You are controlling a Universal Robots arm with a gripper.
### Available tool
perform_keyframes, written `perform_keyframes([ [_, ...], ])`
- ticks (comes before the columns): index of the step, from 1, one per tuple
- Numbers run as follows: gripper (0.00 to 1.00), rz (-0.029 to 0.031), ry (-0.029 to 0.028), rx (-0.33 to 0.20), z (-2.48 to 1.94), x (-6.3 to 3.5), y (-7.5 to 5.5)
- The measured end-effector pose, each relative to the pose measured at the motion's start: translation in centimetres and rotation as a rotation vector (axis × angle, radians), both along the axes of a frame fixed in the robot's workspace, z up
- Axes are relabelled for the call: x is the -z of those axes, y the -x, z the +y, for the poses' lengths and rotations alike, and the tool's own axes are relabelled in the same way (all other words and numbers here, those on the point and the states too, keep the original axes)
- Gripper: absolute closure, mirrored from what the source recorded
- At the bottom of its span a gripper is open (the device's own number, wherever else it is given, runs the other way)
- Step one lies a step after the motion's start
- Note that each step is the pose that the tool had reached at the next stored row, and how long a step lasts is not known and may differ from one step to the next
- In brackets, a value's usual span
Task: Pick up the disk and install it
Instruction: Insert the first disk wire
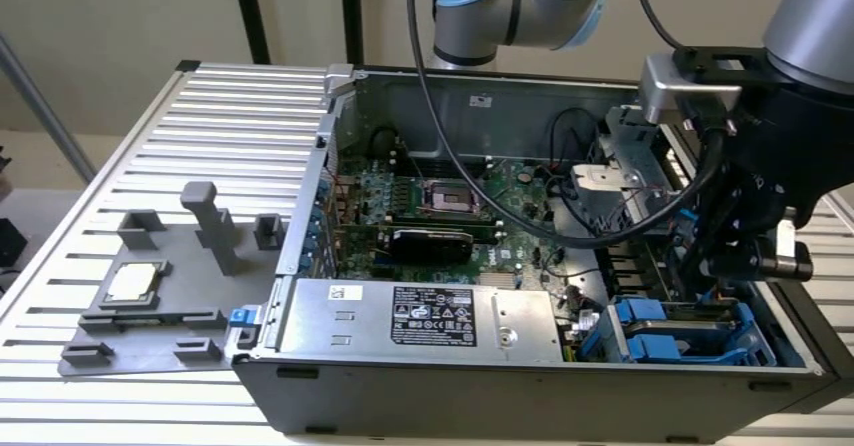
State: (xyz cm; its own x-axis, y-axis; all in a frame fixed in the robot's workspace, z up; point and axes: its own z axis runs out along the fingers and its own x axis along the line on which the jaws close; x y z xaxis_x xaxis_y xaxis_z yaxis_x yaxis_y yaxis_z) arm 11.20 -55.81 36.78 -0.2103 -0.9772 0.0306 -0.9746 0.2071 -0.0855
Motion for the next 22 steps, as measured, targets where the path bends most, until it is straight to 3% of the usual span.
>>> perform_keyframes([
  [4, 0.84, -0.0058, -0.0013, -0.029, -0.26, 0.36, 0.0],
  [10, 0.84, -0.0075, -0.0043, -0.065, -0.78, 1.07, 0.0],
  [13, 0.84, -0.0108, -0.0045, -0.086, -0.84, 1.47, 0.1],
  [22, 0.84, -0.0403, -0.0032, -0.125, -0.84, 2.48, 0.2],
])
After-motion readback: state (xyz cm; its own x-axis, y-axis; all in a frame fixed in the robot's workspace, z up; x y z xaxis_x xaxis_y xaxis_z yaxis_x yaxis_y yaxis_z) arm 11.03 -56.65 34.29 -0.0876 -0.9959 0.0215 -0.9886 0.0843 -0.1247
